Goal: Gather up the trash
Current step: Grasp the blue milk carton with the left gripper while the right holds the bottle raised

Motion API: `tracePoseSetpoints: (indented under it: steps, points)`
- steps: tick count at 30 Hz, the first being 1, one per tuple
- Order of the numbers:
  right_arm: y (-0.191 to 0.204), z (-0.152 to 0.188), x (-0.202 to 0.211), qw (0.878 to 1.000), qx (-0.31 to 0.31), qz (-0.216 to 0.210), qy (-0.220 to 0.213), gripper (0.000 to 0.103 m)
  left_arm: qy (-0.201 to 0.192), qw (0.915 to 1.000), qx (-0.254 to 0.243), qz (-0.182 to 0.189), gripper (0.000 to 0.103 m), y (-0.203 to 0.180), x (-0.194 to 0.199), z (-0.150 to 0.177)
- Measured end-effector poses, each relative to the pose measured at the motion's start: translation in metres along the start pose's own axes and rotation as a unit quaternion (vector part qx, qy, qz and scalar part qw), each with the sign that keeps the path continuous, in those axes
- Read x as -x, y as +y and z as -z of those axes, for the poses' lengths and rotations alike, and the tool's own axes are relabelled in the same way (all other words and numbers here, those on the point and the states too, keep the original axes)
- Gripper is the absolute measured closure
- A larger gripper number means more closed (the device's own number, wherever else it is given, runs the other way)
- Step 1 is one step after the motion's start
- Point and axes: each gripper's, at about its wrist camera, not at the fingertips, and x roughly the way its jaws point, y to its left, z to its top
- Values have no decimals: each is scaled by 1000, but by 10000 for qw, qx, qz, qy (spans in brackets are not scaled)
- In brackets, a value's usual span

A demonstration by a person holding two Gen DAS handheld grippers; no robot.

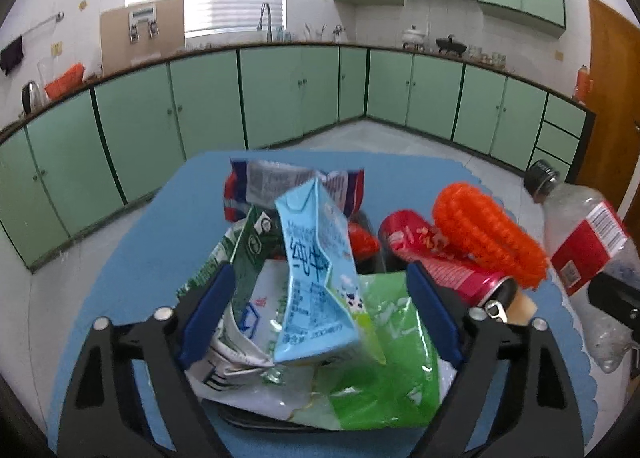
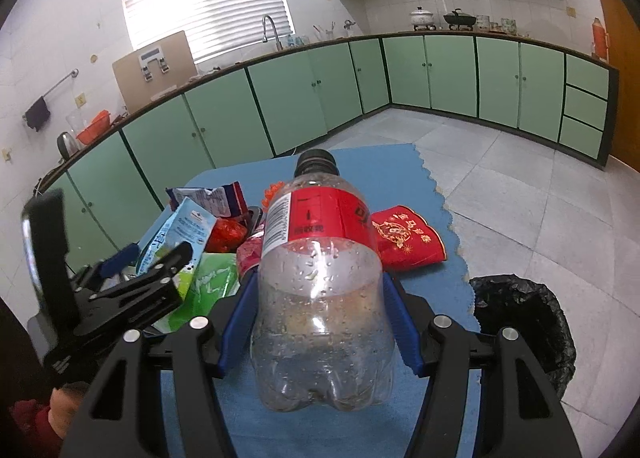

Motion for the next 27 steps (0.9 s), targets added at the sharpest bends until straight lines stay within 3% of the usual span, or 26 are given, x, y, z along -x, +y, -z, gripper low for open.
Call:
tracePoseSetpoints:
  steps: [4, 7, 18, 20, 24, 27]
  points:
    - [-1, 0, -1, 10000, -18, 9, 19, 42, 122, 9999, 84, 65, 41, 4, -7, 3]
    - [-1, 2, -2, 10000, -20, 0, 34, 42, 147, 9997, 100, 181, 64, 5, -7, 2]
    - [-4, 0, 9, 9999, -10, -36, -111, 42, -422, 9988, 45, 227, 75, 3, 29, -2]
    - [-3, -1, 13, 9999, 17, -25, -137, 42, -517, 9982, 23, 312, 96, 1, 37, -4]
    - [-2, 0, 18, 9999, 38, 12, -157, 42, -448, 9982, -113, 396, 99, -8, 41, 1]
    - [-2, 2, 18, 9999, 25, 15, -106, 42, -186, 9989, -250, 340, 84, -12, 32, 10]
